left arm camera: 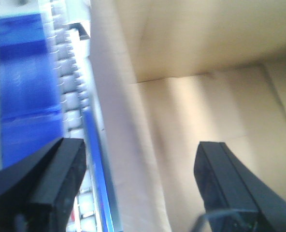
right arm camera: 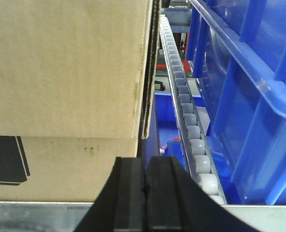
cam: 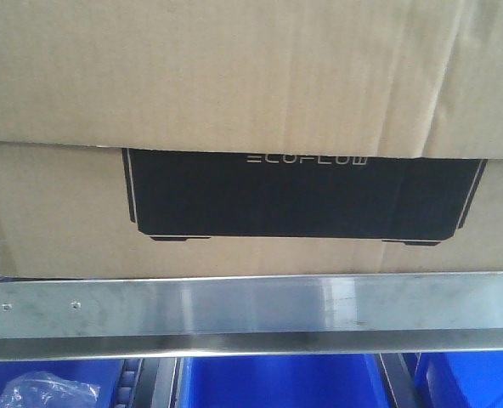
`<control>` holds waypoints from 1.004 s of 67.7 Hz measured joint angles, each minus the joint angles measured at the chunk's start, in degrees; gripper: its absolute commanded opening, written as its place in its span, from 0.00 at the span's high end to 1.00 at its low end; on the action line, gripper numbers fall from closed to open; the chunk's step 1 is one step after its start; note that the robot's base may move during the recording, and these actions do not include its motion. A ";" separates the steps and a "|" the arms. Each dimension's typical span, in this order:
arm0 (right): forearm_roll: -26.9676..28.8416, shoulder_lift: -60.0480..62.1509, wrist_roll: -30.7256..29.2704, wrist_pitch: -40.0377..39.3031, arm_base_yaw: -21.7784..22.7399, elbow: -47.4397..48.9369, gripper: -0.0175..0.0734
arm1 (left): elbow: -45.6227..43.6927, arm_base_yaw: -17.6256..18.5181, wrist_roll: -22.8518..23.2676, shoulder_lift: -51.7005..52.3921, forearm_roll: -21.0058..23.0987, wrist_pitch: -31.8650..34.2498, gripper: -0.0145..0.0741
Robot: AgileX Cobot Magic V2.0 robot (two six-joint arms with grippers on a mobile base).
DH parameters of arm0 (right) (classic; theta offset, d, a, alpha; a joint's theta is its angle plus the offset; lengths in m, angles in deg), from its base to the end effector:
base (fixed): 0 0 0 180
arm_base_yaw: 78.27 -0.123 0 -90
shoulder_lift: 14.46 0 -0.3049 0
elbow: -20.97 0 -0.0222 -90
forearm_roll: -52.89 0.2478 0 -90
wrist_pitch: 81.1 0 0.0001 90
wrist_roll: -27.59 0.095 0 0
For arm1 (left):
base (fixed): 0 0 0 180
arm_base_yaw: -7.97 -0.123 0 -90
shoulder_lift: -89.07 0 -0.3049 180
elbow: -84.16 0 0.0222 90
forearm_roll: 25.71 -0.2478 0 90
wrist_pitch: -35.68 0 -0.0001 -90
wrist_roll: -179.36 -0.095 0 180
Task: Grab box from left shelf to table start
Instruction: 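Close both grippers on the box's opposite side walls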
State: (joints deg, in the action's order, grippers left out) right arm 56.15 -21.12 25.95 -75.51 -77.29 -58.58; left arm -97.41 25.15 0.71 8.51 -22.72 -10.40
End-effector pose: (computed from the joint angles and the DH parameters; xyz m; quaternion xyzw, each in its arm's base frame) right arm 0.0379 -0.0001 0.1938 0.0143 0.7179 0.0058 0.6959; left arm 0.2537 -0.0822 0.4383 0.1148 0.8796 -0.0989 0.4510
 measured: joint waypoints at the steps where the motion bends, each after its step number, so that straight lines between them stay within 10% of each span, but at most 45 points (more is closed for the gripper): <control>1: 0.00 0.00 0.00 0.00 0.00 0.00 0.74 | -0.25 0.00 0.31 -0.38 0.00 -0.19 0.41; 68: 6.91 0.00 0.00 -1.20 0.00 3.61 0.67 | -10.91 4.14 7.85 -13.01 -9.99 -12.87 0.41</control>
State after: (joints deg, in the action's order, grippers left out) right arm 63.06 -21.12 25.95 -76.70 -77.29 -54.96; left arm -108.32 29.29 8.56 -4.50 -32.71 -23.27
